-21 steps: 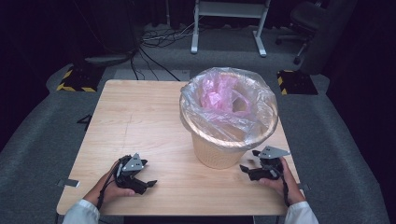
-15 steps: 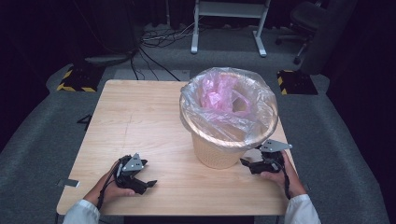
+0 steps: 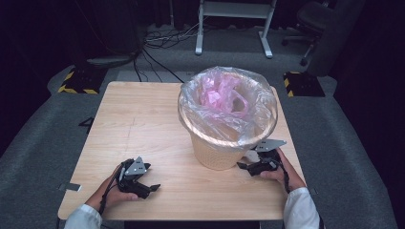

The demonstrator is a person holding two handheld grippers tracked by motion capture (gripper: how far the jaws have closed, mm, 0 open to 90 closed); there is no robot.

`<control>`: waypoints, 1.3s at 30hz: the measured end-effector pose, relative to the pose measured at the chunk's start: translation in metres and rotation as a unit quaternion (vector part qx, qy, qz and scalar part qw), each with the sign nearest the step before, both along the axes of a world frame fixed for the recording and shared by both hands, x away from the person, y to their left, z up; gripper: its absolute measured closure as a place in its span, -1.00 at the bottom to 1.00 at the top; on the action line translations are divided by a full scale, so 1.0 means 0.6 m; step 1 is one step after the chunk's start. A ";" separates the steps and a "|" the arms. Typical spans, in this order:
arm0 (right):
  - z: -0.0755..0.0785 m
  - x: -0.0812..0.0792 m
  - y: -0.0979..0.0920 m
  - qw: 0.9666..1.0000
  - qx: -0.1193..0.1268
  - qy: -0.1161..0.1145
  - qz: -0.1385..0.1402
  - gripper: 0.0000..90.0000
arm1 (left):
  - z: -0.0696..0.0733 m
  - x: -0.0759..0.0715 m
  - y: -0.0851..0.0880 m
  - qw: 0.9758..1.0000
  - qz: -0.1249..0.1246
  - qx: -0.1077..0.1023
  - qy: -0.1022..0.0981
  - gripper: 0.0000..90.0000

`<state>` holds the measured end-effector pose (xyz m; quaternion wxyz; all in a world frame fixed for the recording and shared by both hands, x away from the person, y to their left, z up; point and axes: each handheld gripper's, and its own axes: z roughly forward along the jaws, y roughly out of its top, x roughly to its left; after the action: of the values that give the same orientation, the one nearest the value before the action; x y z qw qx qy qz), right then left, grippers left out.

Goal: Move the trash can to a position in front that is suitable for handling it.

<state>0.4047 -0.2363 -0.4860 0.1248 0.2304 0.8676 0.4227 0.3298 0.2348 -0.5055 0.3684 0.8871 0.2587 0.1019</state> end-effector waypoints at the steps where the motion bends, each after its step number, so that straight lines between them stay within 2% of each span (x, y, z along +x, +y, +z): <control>1: 0.000 -0.001 0.004 1.000 -0.003 -0.001 0.002 -0.74 | 0.000 0.000 0.000 1.000 0.000 0.000 0.000 -0.72; 6: -0.003 -0.004 0.020 1.000 -0.012 -0.016 -0.006 -0.76 | 0.000 0.000 0.000 1.000 0.000 0.000 0.000 -0.72; 15: -0.005 -0.002 0.038 1.000 -0.011 -0.024 -0.006 -0.74 | 0.000 0.001 0.000 1.000 -0.003 -0.001 0.000 -0.72; 20: -0.006 0.003 0.058 0.999 -0.014 -0.031 -0.005 -0.72 | 0.000 0.001 0.000 1.000 -0.002 -0.001 0.000 -0.72; 25: -0.006 0.003 0.075 0.999 -0.013 -0.033 0.001 -0.69 | 0.000 0.001 0.000 1.000 -0.002 -0.001 0.000 -0.72; 34: -0.009 0.001 0.094 1.000 0.005 -0.030 0.005 -0.68 | 0.000 0.000 0.002 1.000 0.002 -0.002 -0.001 -0.70; 39: -0.010 -0.002 0.096 0.999 -0.001 -0.035 -0.001 -0.65 | 0.000 -0.001 0.003 1.000 0.003 0.000 -0.003 -0.69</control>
<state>0.4034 -0.1785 -0.4918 0.1558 0.2163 0.8627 0.4297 0.3295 0.2365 -0.5054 0.3693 0.8860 0.2599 0.1054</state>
